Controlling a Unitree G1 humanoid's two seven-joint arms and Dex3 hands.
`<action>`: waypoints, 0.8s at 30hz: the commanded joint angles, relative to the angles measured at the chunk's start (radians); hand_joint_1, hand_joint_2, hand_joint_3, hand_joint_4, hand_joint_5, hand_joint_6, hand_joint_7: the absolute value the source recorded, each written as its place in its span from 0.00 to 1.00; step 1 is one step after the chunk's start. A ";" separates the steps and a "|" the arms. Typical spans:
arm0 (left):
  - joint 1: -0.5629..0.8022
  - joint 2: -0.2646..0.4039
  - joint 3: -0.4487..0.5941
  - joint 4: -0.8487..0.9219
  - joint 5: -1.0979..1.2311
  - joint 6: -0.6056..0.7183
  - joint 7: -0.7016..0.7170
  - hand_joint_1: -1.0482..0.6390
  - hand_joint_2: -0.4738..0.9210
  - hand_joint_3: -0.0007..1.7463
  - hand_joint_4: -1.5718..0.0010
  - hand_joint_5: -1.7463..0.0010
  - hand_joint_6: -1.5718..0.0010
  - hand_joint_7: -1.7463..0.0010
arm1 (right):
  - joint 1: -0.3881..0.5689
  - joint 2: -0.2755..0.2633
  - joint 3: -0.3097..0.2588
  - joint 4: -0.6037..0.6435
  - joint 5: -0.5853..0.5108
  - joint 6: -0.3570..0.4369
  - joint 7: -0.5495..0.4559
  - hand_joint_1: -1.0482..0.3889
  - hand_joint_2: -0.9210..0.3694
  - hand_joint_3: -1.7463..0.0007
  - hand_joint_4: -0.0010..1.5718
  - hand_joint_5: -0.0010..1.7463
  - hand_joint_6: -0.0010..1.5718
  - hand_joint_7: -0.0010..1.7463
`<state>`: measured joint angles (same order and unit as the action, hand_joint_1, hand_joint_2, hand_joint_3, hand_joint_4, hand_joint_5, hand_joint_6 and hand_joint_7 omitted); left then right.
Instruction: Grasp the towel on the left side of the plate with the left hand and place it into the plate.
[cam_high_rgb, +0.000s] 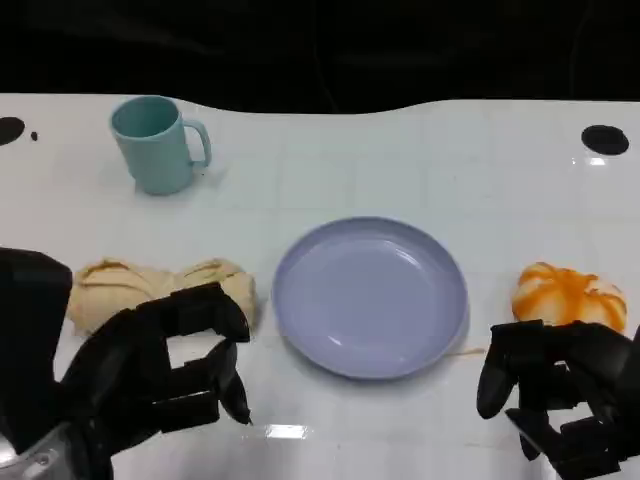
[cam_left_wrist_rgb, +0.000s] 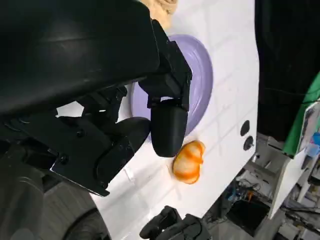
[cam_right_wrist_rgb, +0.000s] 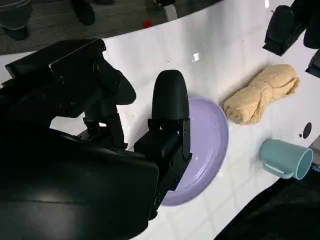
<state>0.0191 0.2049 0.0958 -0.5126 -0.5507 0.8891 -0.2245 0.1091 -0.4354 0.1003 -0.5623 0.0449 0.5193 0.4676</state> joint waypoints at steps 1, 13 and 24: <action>0.012 0.009 -0.003 0.000 0.046 -0.063 0.017 0.53 0.76 0.62 0.56 0.08 0.55 0.27 | -0.011 -0.006 0.003 -0.001 -0.001 0.001 -0.005 0.77 0.26 0.39 0.44 0.97 0.43 0.82; 0.016 0.203 -0.161 0.063 0.499 -0.525 -0.027 0.40 1.00 0.15 0.77 0.58 0.68 0.96 | -0.017 0.005 0.026 -0.007 -0.004 -0.006 -0.018 0.77 0.24 0.40 0.44 0.97 0.44 0.82; -0.112 0.361 -0.310 0.137 0.907 -0.577 -0.075 0.33 1.00 0.04 0.94 0.73 0.88 1.00 | -0.015 0.009 0.021 -0.004 0.000 -0.007 -0.016 0.77 0.25 0.39 0.44 0.96 0.44 0.82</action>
<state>-0.0635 0.5264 -0.1793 -0.4010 0.2765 0.3201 -0.2758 0.0960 -0.4212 0.1313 -0.5643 0.0369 0.5183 0.4531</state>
